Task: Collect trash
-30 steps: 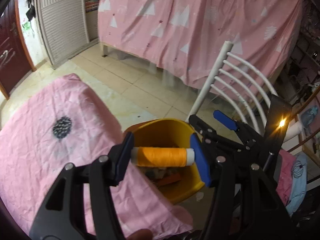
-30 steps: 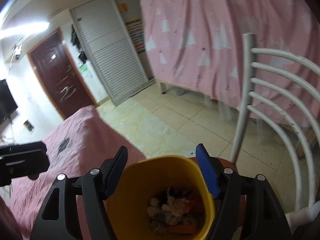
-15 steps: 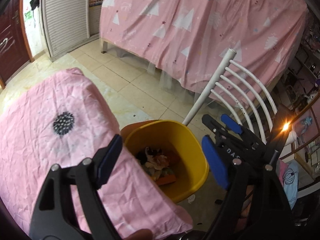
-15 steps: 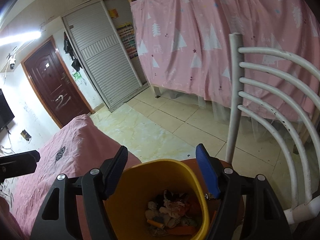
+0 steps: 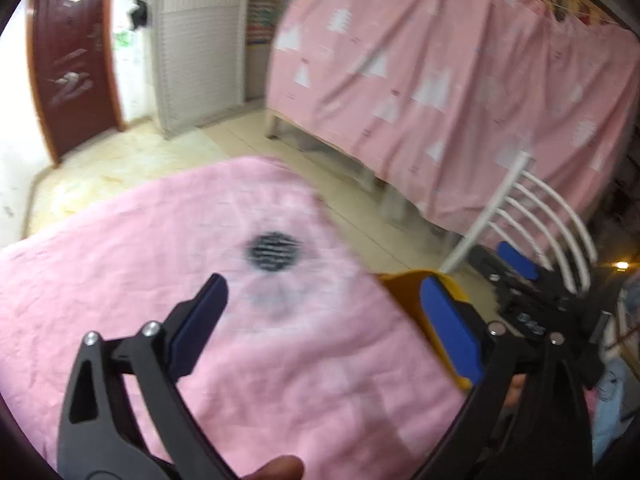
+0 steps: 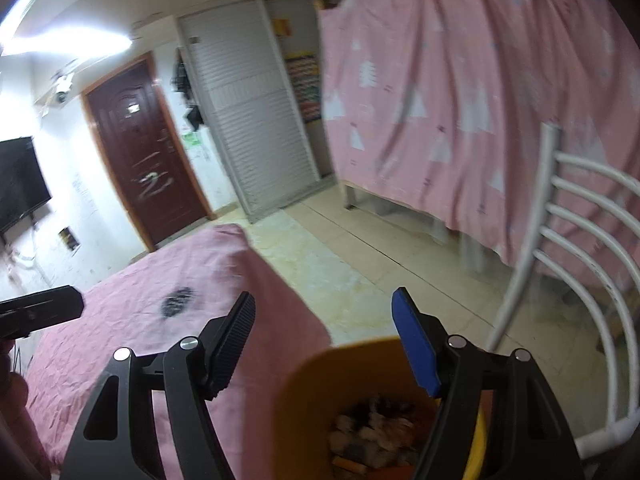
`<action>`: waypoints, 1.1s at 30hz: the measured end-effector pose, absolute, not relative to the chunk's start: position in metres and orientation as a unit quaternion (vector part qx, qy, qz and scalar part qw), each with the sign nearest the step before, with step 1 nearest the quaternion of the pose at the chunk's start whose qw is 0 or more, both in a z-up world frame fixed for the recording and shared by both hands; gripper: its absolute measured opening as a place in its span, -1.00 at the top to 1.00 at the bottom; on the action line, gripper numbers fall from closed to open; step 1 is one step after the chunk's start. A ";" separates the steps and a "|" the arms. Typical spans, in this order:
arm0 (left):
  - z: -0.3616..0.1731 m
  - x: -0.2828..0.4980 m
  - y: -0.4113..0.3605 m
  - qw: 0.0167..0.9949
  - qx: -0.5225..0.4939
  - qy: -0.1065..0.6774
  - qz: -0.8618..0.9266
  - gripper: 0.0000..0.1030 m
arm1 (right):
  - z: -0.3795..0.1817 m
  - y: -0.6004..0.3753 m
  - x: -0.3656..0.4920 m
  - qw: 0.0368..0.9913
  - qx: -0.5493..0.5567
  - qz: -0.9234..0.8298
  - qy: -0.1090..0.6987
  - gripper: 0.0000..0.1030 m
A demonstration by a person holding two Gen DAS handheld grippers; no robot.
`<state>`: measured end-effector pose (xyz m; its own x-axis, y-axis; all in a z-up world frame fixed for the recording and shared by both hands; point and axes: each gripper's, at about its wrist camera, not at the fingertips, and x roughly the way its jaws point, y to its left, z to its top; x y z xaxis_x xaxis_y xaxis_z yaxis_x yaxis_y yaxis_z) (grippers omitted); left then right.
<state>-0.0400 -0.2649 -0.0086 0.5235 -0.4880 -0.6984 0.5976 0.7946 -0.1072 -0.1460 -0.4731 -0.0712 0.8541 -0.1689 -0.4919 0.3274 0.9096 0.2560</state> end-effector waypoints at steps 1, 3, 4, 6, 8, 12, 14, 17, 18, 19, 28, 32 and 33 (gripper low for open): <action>-0.009 -0.038 -0.256 0.880 0.079 0.364 -0.294 -0.85 | -0.069 -0.463 -0.140 0.952 0.156 -0.120 0.234 -0.25; -0.011 -0.035 -0.239 0.895 0.087 0.348 -0.265 -0.85 | -0.065 -0.443 -0.129 0.956 0.136 -0.105 0.237 -0.25; -0.012 -0.032 -0.229 0.901 0.088 0.342 -0.251 -0.85 | -0.064 -0.436 -0.124 0.957 0.132 -0.098 0.238 -0.26; -0.013 -0.029 -0.212 0.909 0.086 0.336 -0.232 -0.85 | -0.062 -0.419 -0.113 0.959 0.127 -0.078 0.241 -0.43; -0.014 -0.025 -0.193 0.918 0.082 0.328 -0.206 -0.86 | -0.060 -0.406 -0.106 0.960 0.125 -0.062 0.242 -0.59; -0.016 -0.016 -0.158 0.931 0.078 0.322 -0.153 -0.87 | -0.054 -0.371 -0.090 0.964 0.104 -0.027 0.245 -0.63; -0.018 -0.013 -0.145 0.932 0.077 0.324 -0.140 -0.88 | -0.052 -0.356 -0.084 0.964 0.095 -0.010 0.248 -0.64; -0.018 -0.011 -0.128 0.937 0.073 0.321 -0.119 -0.88 | -0.050 -0.333 -0.075 0.964 0.079 0.010 0.252 -0.64; -0.018 -0.011 -0.120 0.939 0.072 0.318 -0.110 -0.88 | -0.050 -0.327 -0.073 0.964 0.076 0.018 0.252 -0.65; -0.019 -0.011 -0.117 0.941 0.071 0.316 -0.103 -0.88 | -0.050 -0.319 -0.070 0.964 0.073 0.026 0.255 -0.65; -0.028 -0.009 -0.069 0.947 0.033 0.312 -0.073 -0.88 | -0.052 -0.271 -0.046 0.959 0.057 0.076 0.266 -0.65; -0.036 -0.007 -0.058 0.946 0.028 0.318 -0.062 -0.88 | -0.057 -0.259 -0.037 0.954 0.051 0.088 0.280 -0.65; -0.038 -0.006 -0.056 0.945 0.025 0.320 -0.061 -0.88 | -0.057 -0.257 -0.036 0.953 0.051 0.090 0.283 -0.65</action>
<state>-0.0057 -0.0561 -0.0380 0.7883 -0.0995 -0.6073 0.1310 0.9913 0.0076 -0.0358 -0.2571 -0.0571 0.8233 0.2010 -0.5309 -0.1428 0.9785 0.1490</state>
